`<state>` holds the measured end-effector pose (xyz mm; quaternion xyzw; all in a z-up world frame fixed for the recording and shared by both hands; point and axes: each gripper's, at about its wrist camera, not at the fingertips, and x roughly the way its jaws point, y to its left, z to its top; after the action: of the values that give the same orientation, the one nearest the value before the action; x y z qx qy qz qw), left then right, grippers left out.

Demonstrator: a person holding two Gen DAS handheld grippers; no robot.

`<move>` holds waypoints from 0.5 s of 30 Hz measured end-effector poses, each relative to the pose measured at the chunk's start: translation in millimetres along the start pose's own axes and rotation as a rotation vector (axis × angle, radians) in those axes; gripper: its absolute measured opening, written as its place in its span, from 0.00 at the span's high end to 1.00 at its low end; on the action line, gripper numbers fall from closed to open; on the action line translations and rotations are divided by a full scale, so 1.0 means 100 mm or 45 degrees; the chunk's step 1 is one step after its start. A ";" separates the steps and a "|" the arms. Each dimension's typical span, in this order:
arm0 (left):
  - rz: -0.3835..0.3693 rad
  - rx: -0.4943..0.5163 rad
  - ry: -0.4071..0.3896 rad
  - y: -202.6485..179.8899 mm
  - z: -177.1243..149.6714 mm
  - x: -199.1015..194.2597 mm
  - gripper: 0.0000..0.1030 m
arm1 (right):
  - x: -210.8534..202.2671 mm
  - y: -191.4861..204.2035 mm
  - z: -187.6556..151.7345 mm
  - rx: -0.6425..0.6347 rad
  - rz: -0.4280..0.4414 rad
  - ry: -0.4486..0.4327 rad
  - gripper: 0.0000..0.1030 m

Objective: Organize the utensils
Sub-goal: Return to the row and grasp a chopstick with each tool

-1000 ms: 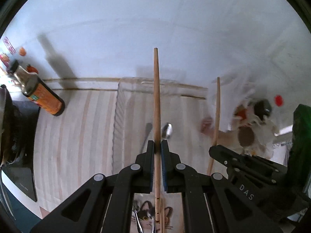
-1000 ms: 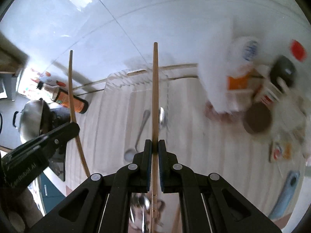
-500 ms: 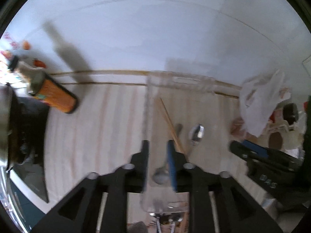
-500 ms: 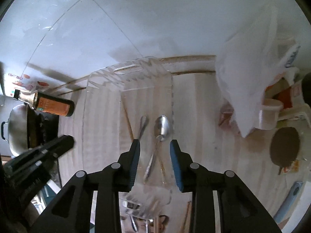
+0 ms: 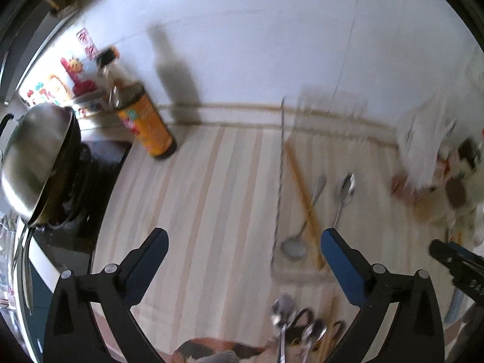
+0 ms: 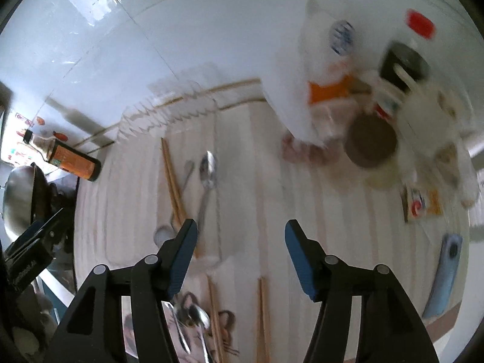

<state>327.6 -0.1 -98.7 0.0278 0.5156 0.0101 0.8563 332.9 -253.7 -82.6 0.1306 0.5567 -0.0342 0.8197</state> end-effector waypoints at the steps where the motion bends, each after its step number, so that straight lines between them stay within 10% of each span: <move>1: 0.006 0.003 0.011 0.02 -0.07 0.01 0.00 | 0.01 -0.05 -0.10 0.002 -0.015 0.002 0.39; 8: 0.016 0.046 0.185 0.00 -0.79 0.29 0.00 | 0.27 -0.40 -0.73 0.051 -0.048 0.155 0.40; 15: 0.018 0.109 0.311 -0.22 -1.27 0.48 0.11 | 0.72 -0.51 -1.33 0.050 -0.021 0.368 0.68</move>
<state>237.7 -15.1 -201.4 0.0665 0.6157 -0.0027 0.7852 230.1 -262.4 -204.1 0.1457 0.6690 -0.0327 0.7281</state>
